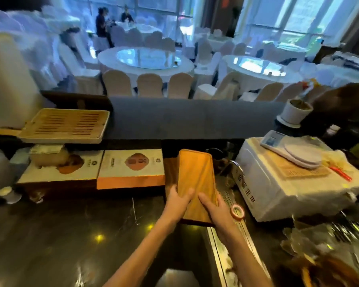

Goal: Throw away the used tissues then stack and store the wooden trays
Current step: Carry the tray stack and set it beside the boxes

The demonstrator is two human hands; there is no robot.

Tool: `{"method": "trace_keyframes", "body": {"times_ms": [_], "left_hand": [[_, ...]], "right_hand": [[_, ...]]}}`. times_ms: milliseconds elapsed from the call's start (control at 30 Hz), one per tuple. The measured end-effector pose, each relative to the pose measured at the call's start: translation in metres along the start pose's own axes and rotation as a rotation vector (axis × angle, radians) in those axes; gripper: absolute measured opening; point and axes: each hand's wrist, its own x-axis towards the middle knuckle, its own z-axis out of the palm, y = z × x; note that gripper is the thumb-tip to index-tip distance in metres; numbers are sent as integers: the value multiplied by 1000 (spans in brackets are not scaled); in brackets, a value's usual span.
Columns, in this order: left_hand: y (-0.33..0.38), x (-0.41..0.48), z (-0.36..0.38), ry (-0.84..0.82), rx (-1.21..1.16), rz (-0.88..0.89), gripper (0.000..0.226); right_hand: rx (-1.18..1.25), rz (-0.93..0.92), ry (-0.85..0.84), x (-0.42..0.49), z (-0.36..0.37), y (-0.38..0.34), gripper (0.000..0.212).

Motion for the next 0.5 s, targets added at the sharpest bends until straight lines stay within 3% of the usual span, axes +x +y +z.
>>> {"method": "trace_keyframes", "body": {"times_ms": [100,233,333,433,500], "left_hand": [[-3,48,8,37,-20,-83,73],[-12,96,11,98,-15,-162,44],[-24,113,14,92,40,-245,49],[-45,133,9,195,251,-364,60],[-57,143,6,247,260,-416,62]], "right_hand": [[4,39,-55,59,-13,6,55],[-68,63,-71,136,-18,28,50],[-146,59,-87,175,-16,47,47],[-209,89,-104,204,-7,70,57],[-241,94,-102,216,0,81,62]]}}
